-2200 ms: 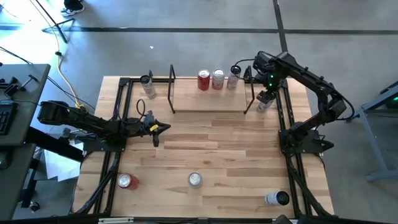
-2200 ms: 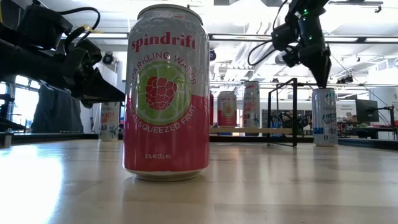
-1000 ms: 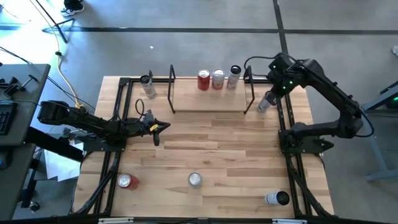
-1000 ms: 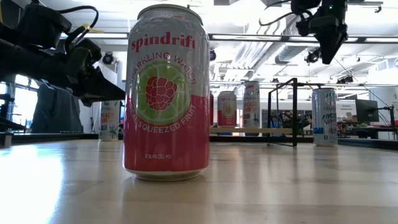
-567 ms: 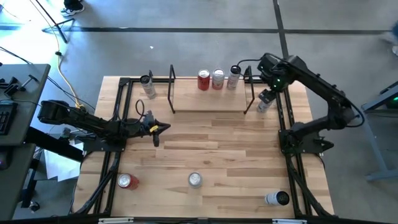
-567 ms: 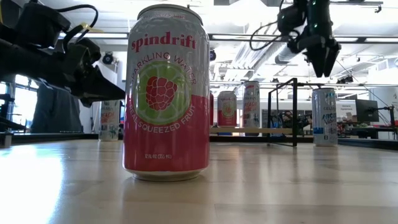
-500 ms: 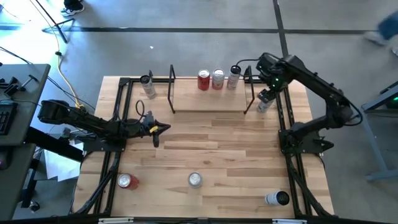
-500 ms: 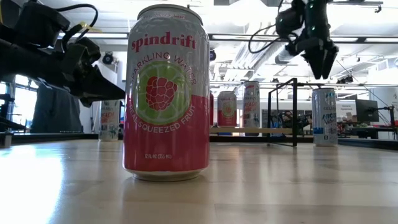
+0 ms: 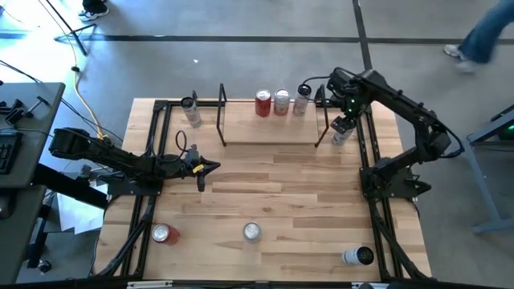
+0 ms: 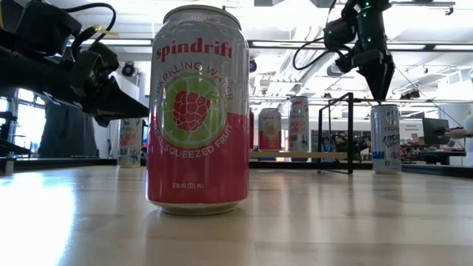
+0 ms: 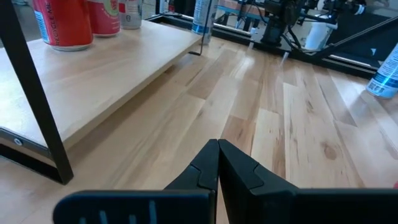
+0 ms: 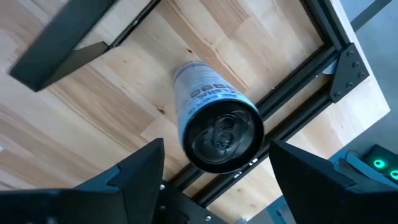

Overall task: Place canned beverage on shelf
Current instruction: Put the right white and blue soda can on the shelf

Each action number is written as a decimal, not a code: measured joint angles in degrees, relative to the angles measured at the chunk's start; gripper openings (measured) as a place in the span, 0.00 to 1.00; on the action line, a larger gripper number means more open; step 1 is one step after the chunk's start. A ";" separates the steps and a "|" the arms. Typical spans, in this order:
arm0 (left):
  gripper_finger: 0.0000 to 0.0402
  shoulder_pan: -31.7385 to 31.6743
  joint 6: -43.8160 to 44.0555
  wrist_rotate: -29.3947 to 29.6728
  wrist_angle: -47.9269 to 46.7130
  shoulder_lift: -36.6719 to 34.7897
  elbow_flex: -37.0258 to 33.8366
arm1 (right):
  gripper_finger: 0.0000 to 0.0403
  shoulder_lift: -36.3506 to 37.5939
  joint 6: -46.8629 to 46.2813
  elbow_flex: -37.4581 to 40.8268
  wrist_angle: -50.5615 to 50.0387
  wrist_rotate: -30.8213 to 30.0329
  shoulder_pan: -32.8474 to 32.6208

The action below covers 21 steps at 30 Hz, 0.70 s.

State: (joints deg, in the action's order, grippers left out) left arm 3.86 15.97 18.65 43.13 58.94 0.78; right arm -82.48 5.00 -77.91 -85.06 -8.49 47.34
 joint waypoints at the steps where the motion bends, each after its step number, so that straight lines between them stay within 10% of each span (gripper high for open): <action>1: 0.00 0.00 0.00 0.00 0.00 0.00 0.00 | 0.68 0.00 0.39 0.00 0.04 0.14 0.31; 21: 0.00 0.00 -0.04 0.00 0.00 0.00 -0.02 | 0.68 -0.05 1.28 0.56 0.86 1.38 3.33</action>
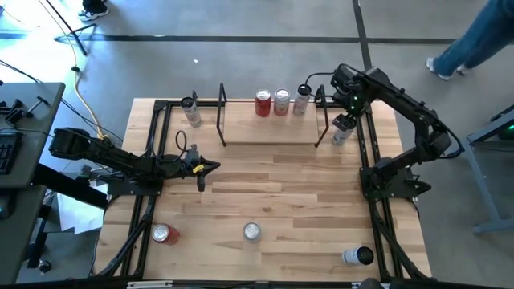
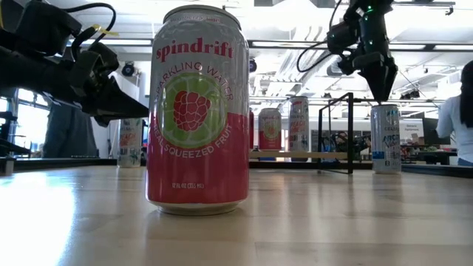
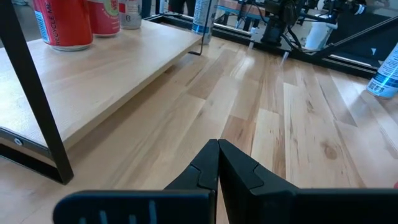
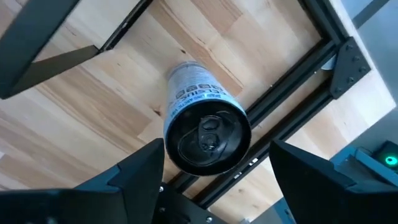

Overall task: Place canned beverage on shelf
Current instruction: Put the right white and blue soda can on the shelf

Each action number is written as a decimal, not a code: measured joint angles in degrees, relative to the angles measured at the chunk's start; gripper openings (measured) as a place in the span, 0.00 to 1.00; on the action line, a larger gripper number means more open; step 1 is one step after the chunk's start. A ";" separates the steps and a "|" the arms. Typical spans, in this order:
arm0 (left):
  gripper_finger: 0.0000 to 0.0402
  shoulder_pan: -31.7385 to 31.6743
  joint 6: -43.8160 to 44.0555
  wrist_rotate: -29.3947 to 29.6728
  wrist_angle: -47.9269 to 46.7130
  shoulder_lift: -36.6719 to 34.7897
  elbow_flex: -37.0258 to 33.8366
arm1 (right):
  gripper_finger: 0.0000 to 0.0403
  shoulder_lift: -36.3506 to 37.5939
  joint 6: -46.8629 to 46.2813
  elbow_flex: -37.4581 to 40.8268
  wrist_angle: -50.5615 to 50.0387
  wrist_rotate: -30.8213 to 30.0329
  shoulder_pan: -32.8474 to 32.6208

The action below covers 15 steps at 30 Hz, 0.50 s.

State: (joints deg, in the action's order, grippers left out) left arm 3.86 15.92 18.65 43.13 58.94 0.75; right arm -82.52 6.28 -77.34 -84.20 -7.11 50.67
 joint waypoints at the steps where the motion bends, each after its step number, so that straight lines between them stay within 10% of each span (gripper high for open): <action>1: 0.00 0.00 0.00 0.00 0.00 0.00 0.00 | 0.68 0.00 0.00 0.84 0.31 0.38 -0.01; 15: 0.00 0.00 -0.56 0.00 0.04 0.00 -0.02 | 0.68 -0.04 5.52 14.87 7.39 0.10 0.36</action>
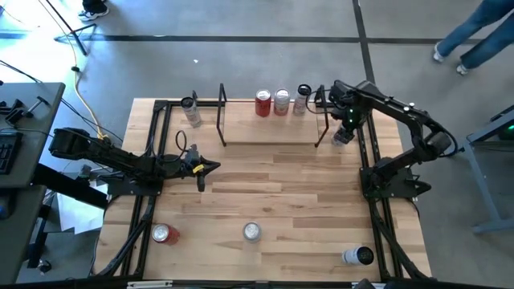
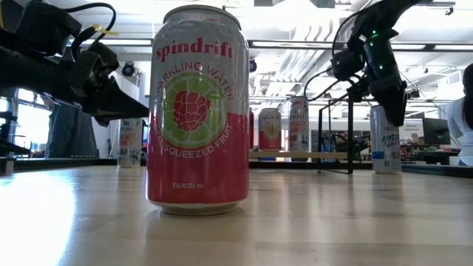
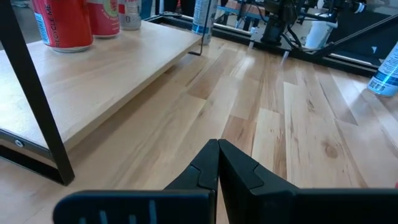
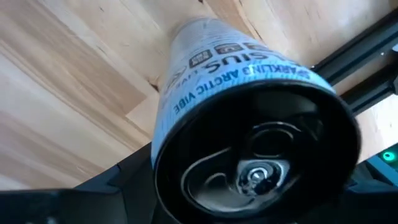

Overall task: Place canned beverage on shelf
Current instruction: Put the right white and blue soda can on the shelf

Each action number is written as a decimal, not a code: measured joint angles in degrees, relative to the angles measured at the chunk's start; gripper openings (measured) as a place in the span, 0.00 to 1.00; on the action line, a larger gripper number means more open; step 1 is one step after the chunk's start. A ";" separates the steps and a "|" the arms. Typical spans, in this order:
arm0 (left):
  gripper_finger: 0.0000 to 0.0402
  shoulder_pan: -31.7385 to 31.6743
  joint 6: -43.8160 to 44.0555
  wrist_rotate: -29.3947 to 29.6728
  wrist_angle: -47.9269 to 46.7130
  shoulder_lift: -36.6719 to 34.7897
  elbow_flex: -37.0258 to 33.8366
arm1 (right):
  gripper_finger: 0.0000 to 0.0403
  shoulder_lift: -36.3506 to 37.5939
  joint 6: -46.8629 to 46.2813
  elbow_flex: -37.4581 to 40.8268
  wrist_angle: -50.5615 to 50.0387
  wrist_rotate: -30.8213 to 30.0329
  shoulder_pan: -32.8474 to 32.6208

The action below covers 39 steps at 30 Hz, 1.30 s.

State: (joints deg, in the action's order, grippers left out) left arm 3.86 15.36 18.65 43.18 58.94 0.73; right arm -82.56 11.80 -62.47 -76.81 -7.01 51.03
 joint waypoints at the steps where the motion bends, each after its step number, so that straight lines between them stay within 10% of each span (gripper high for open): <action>1: 0.00 0.00 0.00 0.00 0.00 0.00 0.00 | 0.68 0.00 0.18 -0.34 -0.31 -0.26 0.00; 39: 0.00 -0.02 0.10 -0.04 -0.02 0.00 0.00 | 0.65 0.07 5.04 -5.07 2.14 1.53 0.00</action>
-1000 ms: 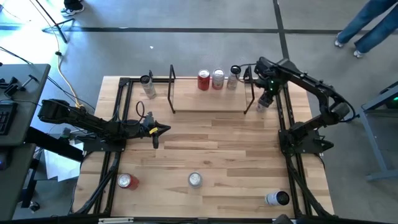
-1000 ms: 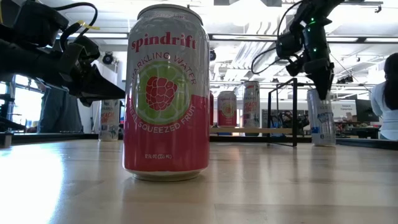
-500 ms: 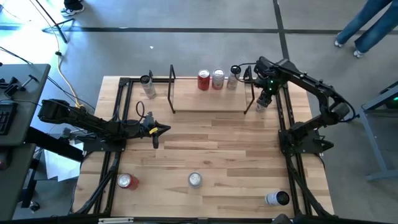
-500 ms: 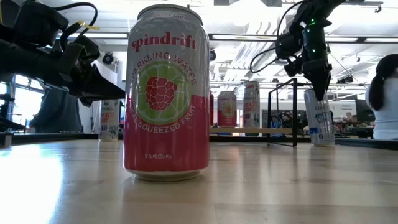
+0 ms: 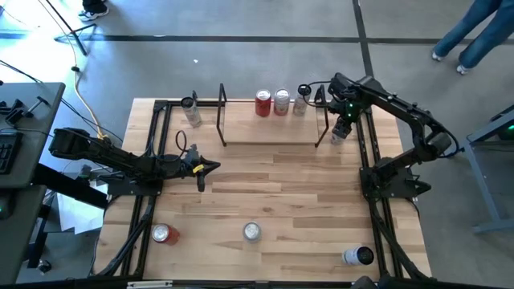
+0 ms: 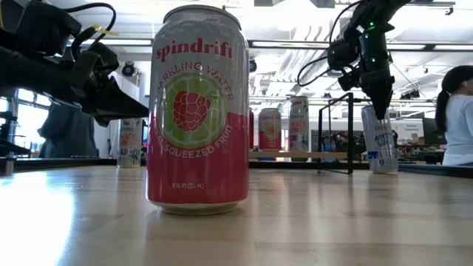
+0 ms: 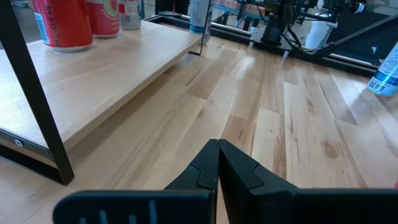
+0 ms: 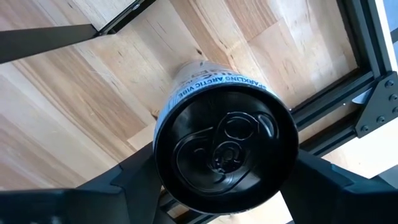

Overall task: Place canned beverage on shelf
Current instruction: Put the right white and blue soda can on the shelf

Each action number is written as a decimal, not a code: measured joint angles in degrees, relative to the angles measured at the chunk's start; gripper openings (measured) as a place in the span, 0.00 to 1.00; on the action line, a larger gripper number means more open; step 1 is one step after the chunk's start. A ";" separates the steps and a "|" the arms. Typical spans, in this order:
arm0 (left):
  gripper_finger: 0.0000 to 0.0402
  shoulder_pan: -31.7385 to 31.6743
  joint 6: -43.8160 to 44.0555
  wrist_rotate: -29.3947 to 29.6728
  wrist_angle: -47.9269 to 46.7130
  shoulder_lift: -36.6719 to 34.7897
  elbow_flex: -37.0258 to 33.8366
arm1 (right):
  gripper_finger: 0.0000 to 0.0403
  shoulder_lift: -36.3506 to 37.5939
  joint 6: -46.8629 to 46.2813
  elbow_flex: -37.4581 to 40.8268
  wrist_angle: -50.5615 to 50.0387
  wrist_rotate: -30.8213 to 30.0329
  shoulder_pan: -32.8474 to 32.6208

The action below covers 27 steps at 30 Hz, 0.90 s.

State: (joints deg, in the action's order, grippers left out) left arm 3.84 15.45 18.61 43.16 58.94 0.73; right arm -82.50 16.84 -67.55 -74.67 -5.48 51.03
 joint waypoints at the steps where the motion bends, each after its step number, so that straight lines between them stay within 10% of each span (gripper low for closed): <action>1: 0.00 0.00 -0.01 0.00 0.00 0.00 0.00 | 0.63 0.00 0.02 0.00 -0.02 0.02 0.00; 27: 0.00 0.01 -0.12 -0.50 0.00 0.00 0.00 | 0.58 10.98 -17.74 -12.91 -15.88 3.59 -2.52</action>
State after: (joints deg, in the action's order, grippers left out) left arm 3.84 15.33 18.11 43.16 58.94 0.73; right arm -71.51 -0.90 -80.46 -90.55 -1.89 48.51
